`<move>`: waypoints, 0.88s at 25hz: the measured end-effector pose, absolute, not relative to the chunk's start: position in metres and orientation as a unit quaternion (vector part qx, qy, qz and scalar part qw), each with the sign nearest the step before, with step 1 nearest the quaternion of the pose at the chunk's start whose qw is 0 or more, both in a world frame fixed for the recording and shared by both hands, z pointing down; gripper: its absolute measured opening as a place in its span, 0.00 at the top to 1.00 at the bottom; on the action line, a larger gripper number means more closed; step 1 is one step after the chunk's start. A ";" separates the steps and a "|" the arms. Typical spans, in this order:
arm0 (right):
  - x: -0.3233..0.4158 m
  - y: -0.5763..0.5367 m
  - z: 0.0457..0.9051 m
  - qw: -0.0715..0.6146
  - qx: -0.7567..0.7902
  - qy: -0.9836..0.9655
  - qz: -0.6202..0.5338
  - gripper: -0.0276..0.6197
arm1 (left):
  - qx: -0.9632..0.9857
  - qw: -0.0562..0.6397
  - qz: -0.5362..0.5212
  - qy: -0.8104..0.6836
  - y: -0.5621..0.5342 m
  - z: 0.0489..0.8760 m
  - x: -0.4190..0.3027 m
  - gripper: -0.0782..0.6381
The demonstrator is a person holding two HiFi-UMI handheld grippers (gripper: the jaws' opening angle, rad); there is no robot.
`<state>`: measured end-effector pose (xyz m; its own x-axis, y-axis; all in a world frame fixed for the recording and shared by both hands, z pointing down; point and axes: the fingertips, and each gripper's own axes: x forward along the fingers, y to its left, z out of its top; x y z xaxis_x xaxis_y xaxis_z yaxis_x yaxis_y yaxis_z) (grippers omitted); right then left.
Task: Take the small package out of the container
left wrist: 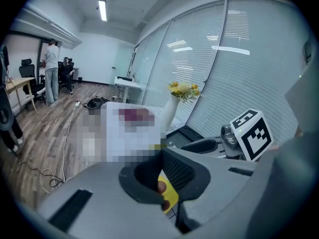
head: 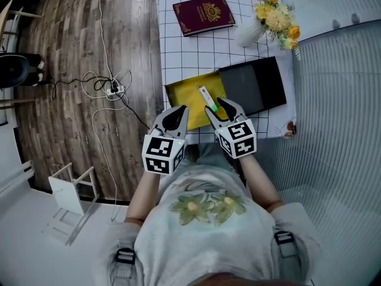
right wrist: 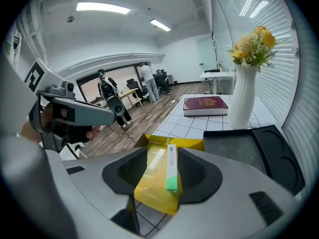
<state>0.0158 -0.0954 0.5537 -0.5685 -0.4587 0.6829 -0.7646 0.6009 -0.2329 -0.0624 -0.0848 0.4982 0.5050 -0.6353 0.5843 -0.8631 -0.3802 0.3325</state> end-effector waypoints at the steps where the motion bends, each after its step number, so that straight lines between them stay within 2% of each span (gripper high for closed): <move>1: 0.015 -0.096 0.556 0.293 0.361 -0.845 0.263 0.70 | 0.810 0.311 0.184 -0.462 -0.085 0.500 -0.063 0.88; 22: 0.009 -0.105 0.611 0.352 0.364 -0.817 0.277 0.69 | 0.796 0.345 0.190 -0.459 -0.090 0.531 -0.077 0.88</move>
